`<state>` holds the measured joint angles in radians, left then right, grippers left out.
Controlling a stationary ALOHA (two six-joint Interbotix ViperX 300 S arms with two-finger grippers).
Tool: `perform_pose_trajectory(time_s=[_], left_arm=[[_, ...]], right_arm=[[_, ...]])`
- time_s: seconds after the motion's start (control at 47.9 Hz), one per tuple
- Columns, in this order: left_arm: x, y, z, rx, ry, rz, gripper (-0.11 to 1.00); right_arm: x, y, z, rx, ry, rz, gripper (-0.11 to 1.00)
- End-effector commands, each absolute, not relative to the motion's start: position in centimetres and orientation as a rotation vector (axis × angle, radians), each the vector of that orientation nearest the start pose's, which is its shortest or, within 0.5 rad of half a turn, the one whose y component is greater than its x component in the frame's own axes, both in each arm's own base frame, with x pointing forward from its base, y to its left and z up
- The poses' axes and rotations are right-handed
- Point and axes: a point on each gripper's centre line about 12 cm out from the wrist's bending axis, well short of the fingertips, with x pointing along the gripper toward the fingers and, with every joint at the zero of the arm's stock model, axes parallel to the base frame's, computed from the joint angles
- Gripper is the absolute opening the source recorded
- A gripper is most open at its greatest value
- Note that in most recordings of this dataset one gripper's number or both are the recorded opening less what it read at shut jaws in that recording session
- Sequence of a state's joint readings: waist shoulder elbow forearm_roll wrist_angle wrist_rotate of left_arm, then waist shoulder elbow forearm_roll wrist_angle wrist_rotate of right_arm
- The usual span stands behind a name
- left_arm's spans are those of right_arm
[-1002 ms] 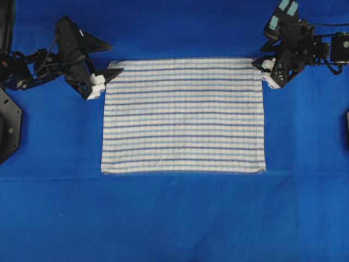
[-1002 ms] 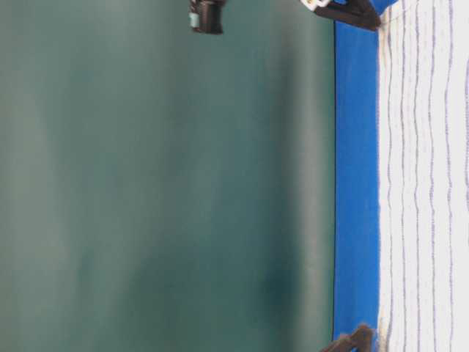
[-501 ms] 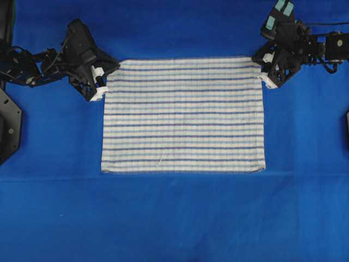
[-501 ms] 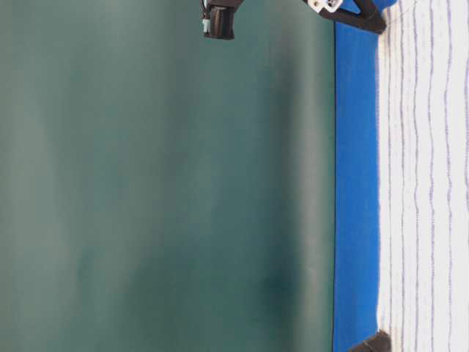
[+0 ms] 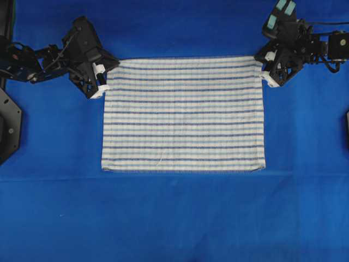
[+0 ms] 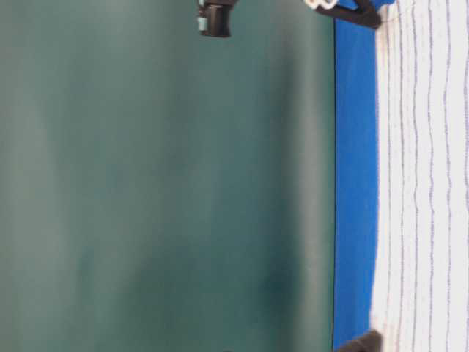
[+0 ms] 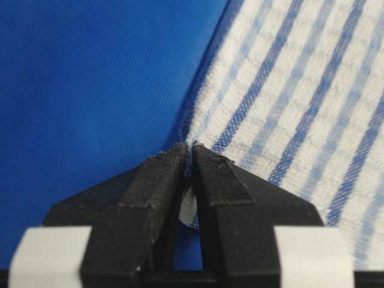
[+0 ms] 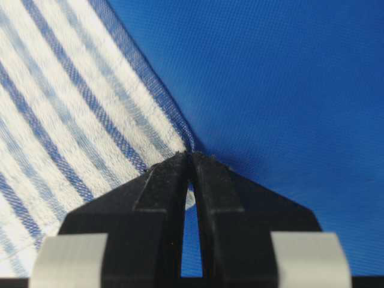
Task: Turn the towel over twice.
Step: 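Lift the towel by the far corners and swing it toward the near side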
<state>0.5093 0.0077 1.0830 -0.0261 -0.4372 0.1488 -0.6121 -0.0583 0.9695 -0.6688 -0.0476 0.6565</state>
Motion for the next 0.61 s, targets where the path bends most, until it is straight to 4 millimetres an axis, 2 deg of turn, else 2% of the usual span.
perform_pose_trajectory(time_s=[0.0,0.125,0.313,0.438,0.585], left_arm=[[26.2,15.5,11.8,-0.014,0.597,0.484,0.04],[26.0,16.9,15.1,0.012,0.539,0.527,0.04],[25.4,18.6,20.4,0.083,0.446,0.584,0.04],[25.3,19.0,23.9,0.204,0.386,0.591,0.04],[25.2,18.9,27.2,0.253,0.302,0.606,0.04]], right_arm=[[24.8,-18.3,12.9,0.248,0.775,-0.589,0.05],[23.9,-19.5,16.1,0.210,0.730,-0.667,0.05],[22.9,-20.3,21.5,0.110,0.644,-0.742,0.06],[22.3,-20.5,24.5,0.063,0.594,-0.785,0.05],[21.6,-20.4,28.1,0.025,0.520,-0.828,0.05]])
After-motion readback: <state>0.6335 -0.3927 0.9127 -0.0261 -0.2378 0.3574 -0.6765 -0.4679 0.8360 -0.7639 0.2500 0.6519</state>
